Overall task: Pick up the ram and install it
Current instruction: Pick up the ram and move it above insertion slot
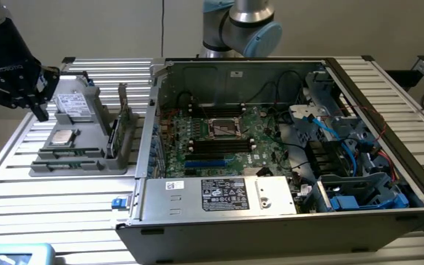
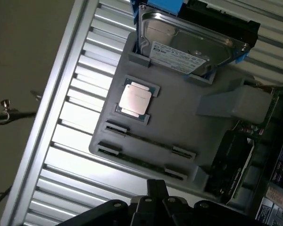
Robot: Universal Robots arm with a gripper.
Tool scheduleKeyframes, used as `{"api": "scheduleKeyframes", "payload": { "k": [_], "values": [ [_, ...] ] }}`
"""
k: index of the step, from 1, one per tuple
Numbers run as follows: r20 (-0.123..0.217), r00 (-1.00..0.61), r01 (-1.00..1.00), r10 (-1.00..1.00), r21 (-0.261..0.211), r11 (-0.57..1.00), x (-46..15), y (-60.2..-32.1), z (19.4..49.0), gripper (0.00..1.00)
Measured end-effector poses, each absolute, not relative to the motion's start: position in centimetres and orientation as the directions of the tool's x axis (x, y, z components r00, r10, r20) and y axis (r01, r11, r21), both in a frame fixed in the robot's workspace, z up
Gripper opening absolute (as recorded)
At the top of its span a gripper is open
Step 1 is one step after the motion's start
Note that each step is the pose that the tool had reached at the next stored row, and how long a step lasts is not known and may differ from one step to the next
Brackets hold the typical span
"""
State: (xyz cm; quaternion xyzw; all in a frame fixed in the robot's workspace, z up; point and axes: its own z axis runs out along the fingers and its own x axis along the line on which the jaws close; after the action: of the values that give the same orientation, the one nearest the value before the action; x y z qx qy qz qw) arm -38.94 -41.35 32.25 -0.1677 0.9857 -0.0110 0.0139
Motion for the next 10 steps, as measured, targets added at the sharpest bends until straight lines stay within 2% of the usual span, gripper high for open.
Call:
{"api": "scheduleKeyframes", "payload": {
  "k": [10],
  "values": [
    [-0.024,-0.868,-0.496,-0.496,-0.026,0.868,-38.94,-41.35,32.20,0.11]
  ]
}}
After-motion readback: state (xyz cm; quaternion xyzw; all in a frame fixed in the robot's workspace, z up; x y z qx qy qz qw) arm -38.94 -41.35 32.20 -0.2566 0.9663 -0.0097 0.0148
